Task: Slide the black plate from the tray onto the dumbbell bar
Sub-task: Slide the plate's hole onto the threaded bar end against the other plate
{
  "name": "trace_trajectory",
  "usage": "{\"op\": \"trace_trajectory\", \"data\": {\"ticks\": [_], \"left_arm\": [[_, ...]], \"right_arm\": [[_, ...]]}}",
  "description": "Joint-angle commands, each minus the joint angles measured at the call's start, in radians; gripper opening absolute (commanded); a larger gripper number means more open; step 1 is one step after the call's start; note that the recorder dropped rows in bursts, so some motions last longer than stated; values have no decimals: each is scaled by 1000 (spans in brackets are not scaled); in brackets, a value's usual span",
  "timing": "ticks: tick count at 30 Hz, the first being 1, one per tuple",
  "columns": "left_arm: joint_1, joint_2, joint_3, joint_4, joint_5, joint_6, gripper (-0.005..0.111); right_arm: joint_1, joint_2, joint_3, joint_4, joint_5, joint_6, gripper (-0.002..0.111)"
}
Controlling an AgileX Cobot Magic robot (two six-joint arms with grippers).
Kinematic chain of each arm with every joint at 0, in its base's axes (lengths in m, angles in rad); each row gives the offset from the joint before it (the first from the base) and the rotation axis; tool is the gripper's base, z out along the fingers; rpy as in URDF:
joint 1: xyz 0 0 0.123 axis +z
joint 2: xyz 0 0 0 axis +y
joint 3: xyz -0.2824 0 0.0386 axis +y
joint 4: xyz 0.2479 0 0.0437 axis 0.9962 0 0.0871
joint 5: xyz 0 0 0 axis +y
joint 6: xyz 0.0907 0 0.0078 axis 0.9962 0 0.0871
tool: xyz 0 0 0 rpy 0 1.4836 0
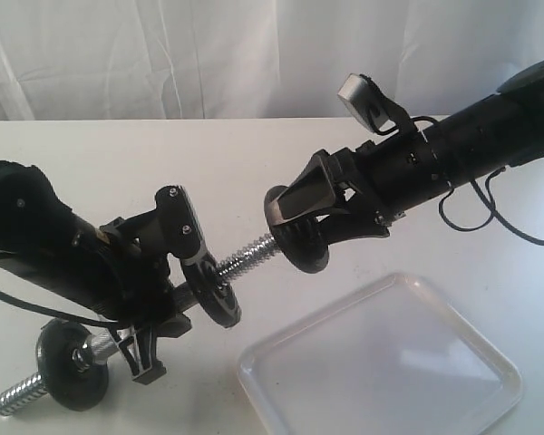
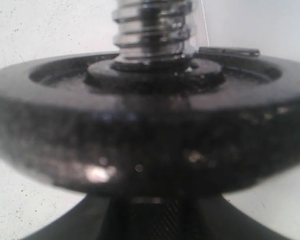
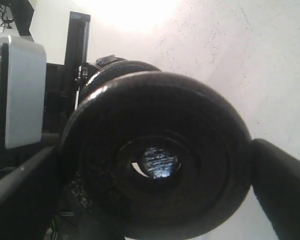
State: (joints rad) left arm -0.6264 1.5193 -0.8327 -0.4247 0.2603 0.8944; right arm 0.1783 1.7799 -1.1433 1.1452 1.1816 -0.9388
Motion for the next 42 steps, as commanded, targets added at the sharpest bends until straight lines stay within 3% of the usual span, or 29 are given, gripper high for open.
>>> {"op": "trace_trajectory", "data": {"ticks": [1, 11, 30, 42], "left_arm": [[-5, -54, -36, -65, -79, -1, 0], [-65, -54, -36, -65, -103, 24, 0], [-65, -54, -41, -65, -309, 22, 0], [-65, -54, -41, -65, -453, -4, 0]], "right_arm": [[1, 0, -12, 68, 39, -26, 0], [1, 61, -12, 95, 39, -47, 0], [90, 61, -12, 192, 39, -134, 0], [94, 61, -12, 190, 39, -138, 0]]}}
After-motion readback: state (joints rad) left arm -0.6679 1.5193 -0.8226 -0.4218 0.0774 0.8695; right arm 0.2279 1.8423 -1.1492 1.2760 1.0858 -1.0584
